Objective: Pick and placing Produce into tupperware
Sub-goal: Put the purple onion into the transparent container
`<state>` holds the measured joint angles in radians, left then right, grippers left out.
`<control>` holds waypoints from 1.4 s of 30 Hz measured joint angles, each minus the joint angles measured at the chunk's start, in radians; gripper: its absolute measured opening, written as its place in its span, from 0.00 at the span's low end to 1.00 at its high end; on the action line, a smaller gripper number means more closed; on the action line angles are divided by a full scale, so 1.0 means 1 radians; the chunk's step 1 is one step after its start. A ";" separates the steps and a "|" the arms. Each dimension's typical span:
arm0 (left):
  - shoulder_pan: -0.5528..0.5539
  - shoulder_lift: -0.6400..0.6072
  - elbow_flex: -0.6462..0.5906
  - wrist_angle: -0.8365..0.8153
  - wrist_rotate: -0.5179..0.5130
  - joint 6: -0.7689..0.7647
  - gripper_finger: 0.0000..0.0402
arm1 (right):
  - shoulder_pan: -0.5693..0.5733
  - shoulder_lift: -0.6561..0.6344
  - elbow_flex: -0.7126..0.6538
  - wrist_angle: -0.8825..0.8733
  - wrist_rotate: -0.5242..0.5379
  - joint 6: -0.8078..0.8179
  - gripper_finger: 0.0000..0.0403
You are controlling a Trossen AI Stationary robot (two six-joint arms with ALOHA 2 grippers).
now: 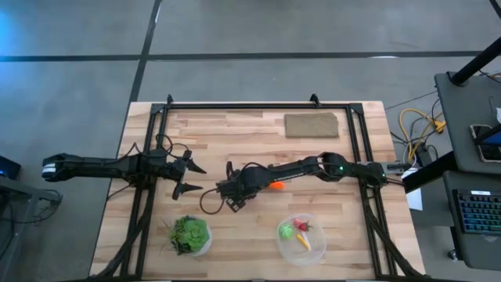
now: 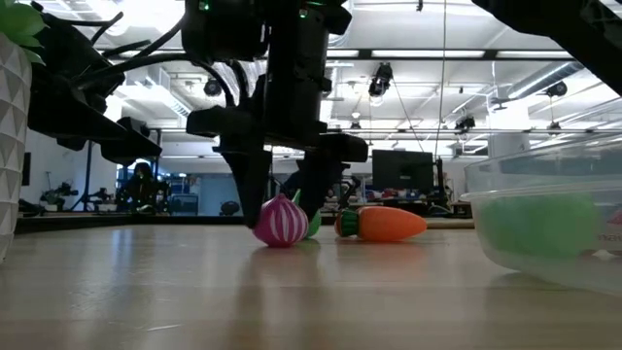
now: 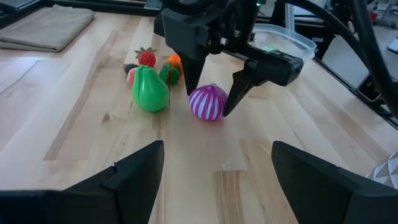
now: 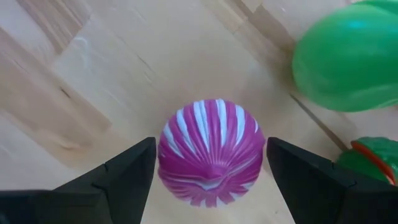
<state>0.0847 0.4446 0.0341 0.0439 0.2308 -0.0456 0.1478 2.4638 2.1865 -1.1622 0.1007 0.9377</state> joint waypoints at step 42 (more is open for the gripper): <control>0.000 0.000 0.000 0.000 0.000 0.000 0.71 | 0.180 -0.423 -0.074 -0.296 -0.082 0.116 0.62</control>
<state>0.0849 0.4446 0.0341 0.0441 0.2310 -0.0460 0.3276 2.0403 2.1124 -1.4581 0.0183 1.0538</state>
